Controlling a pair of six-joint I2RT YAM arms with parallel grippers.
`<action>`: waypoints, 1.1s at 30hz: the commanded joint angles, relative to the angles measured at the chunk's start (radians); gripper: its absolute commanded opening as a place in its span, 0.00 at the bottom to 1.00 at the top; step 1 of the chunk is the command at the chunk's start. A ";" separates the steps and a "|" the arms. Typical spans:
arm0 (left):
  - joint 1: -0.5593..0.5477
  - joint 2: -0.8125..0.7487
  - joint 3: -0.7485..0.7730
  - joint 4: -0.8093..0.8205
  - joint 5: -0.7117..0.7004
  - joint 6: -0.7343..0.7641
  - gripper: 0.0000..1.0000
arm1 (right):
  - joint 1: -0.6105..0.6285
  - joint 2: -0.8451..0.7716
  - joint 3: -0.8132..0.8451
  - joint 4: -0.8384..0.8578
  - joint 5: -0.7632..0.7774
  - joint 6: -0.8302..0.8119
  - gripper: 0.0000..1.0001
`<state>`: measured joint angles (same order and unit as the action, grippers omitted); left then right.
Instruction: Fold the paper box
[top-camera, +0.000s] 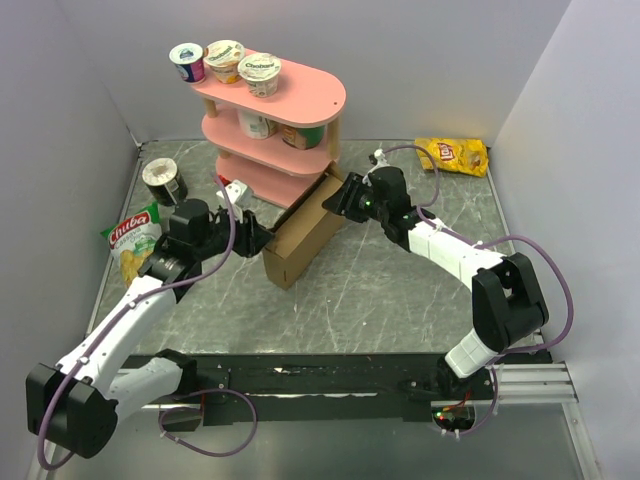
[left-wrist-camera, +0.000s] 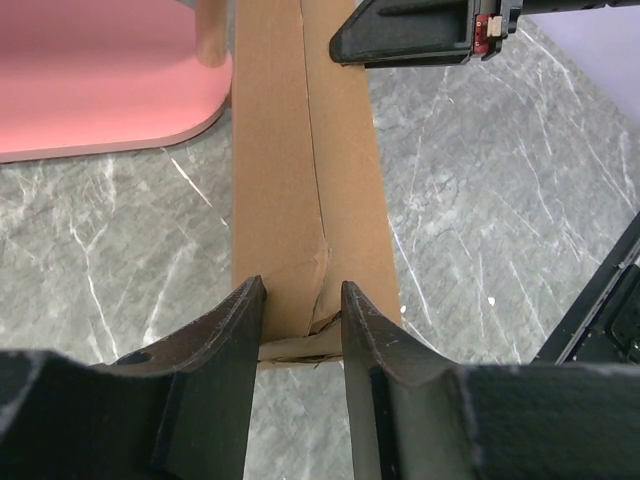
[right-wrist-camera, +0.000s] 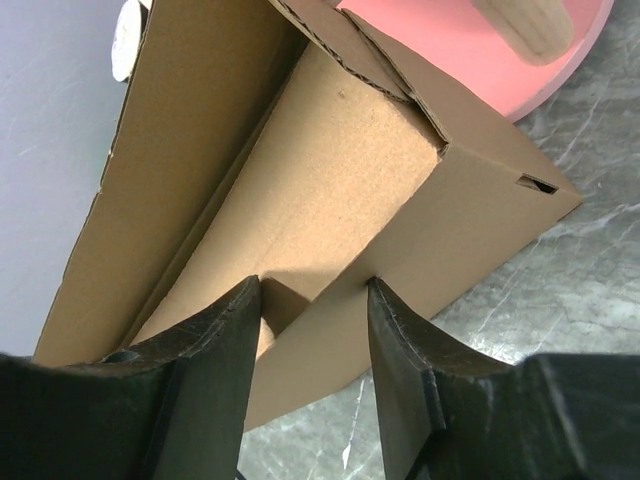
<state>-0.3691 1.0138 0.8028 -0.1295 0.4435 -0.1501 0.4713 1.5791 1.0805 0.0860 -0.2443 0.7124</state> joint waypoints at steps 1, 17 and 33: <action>-0.063 0.042 0.003 -0.065 -0.015 0.003 0.27 | 0.023 0.033 0.002 0.064 0.003 -0.025 0.45; -0.231 0.008 -0.077 -0.085 0.015 0.003 0.25 | 0.032 0.042 0.019 0.046 0.023 -0.022 0.44; -0.395 0.069 -0.051 -0.143 -0.339 -0.075 0.25 | 0.052 0.048 0.019 0.038 0.040 -0.014 0.43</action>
<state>-0.7197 1.0256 0.7750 -0.0685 0.1341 -0.1608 0.4862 1.5806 1.0805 0.1127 -0.2119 0.7109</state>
